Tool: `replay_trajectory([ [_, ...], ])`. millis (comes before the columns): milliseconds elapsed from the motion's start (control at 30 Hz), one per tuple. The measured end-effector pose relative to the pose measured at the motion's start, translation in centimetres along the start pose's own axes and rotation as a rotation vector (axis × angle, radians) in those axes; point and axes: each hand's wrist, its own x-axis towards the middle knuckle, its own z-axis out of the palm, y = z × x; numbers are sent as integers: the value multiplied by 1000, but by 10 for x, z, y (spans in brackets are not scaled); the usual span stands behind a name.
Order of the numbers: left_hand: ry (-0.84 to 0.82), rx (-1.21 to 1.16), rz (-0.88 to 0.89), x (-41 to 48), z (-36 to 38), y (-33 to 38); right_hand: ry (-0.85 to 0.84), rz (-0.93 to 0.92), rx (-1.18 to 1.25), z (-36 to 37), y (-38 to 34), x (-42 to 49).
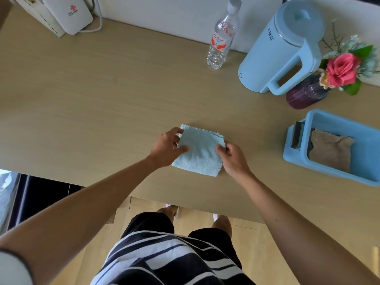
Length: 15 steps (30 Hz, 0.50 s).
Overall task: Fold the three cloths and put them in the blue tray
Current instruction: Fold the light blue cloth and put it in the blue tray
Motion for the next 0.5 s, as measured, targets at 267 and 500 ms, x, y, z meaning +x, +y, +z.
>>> replay_trajectory([
  [267, 86, 31, -17, 9, 4, -10, 44, -17, -101, 4, 5, 20],
  [500, 224, 445, 228, -2, 14, -13, 159, 10, -234, 12, 18, 26],
])
